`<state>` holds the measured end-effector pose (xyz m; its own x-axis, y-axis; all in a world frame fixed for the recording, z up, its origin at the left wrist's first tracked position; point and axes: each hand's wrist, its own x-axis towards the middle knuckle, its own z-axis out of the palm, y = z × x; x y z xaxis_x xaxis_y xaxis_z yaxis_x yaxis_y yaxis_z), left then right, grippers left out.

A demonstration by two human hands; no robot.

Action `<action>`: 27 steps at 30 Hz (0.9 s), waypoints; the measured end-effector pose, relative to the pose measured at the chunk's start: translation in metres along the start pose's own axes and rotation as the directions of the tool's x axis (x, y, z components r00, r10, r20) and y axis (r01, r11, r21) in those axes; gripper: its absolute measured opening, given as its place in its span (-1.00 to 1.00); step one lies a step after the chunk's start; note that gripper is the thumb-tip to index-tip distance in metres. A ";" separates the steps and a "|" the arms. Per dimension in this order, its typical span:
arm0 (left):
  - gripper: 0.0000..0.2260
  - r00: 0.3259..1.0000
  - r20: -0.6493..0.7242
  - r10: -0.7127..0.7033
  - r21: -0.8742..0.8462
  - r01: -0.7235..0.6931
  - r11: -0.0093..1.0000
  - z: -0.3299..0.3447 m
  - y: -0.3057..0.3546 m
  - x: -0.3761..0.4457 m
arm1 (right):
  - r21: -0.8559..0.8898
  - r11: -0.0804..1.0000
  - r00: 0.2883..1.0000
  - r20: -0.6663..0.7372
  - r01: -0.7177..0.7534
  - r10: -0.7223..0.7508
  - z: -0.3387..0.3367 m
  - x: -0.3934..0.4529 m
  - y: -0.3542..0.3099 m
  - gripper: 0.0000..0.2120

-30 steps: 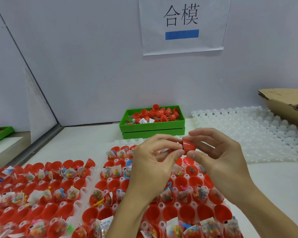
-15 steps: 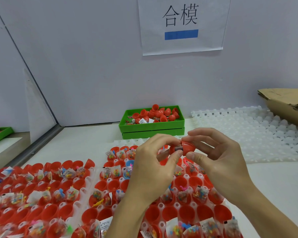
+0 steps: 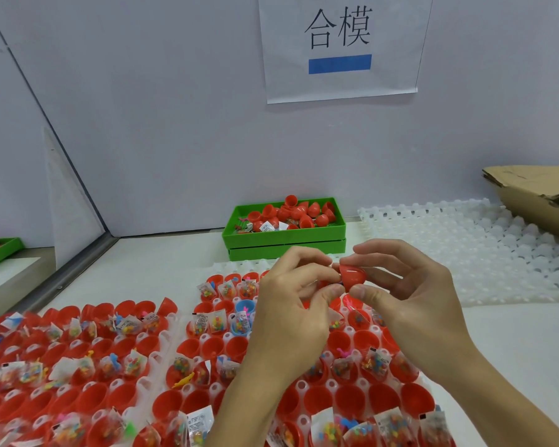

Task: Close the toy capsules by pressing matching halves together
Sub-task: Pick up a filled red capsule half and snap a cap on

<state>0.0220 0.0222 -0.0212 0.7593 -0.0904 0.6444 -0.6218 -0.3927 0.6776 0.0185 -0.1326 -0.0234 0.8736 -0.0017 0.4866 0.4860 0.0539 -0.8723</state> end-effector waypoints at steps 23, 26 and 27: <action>-0.71 0.979 0.084 -0.187 -0.398 0.206 0.894 -0.002 0.005 0.001 | -0.018 0.999 0.997 -0.071 0.030 -0.031 -0.001 0.000 0.000 -0.61; -0.68 0.980 0.051 -0.193 -0.336 0.199 0.920 -0.004 0.005 0.003 | -0.019 0.999 0.998 -0.052 0.038 -0.039 0.001 0.000 -0.001 -0.63; -0.68 0.978 0.034 -0.206 -0.320 0.206 0.925 -0.004 0.005 0.003 | -0.016 0.999 0.998 -0.045 0.040 -0.041 0.001 0.000 -0.001 -0.64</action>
<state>0.0204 0.0240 -0.0143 0.8773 -0.0384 0.4784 -0.4799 -0.0884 0.8729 0.0177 -0.1318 -0.0227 0.8533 -0.0492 0.5191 0.5209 0.0383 -0.8527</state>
